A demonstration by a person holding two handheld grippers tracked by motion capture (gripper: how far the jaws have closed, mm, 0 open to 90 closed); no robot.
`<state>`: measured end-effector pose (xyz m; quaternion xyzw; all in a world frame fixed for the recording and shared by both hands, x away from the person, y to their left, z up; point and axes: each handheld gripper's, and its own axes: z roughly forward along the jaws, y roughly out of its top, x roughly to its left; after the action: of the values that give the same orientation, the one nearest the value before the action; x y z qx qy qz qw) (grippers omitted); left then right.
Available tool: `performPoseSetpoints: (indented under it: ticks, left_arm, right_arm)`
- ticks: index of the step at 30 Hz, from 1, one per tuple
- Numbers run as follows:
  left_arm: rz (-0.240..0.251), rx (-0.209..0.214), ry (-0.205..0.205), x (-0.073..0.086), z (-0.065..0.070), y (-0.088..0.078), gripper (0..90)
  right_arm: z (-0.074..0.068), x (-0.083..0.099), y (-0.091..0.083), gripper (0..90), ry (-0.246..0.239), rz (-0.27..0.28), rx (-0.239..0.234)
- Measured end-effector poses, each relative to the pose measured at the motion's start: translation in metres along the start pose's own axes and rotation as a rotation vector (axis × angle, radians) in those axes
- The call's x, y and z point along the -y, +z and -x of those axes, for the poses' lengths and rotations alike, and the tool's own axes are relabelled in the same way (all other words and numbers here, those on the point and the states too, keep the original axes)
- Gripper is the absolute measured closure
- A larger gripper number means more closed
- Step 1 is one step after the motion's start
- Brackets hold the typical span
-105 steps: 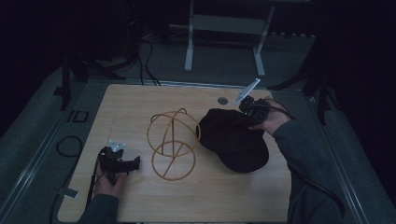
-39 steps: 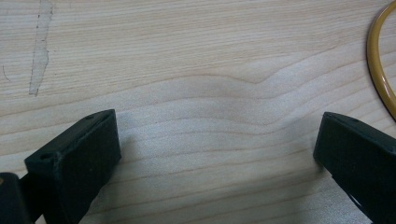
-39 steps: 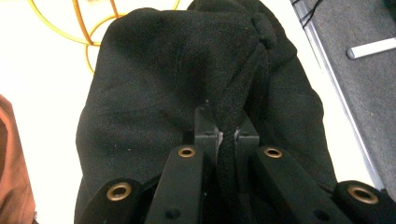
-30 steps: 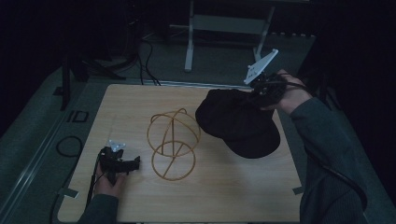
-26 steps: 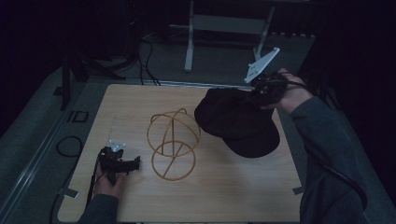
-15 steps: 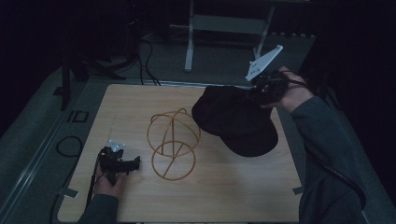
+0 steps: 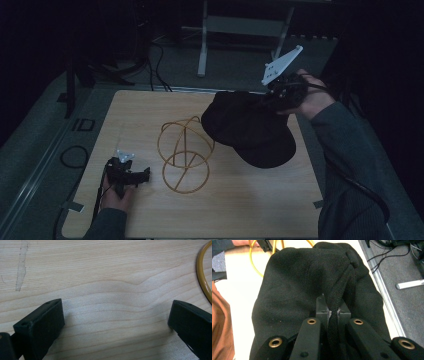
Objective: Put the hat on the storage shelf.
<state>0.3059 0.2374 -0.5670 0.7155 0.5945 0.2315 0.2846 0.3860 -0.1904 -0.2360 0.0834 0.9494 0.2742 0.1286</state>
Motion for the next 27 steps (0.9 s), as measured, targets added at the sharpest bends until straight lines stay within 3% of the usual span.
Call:
performPoseSetpoints:
  ticks: [11, 27]
  left_arm:
    - [0.000, 0.000, 0.000, 0.000, 0.000, 0.000, 0.2]
    - [0.000, 0.000, 0.000, 0.000, 0.000, 0.000, 0.2]
  right_arm:
    - [-0.001, -0.006, -0.004, 84.9, -0.005, 0.018, -0.003]
    - [-0.004, -0.015, -0.006, 85.0, -0.017, 0.088, -0.009]
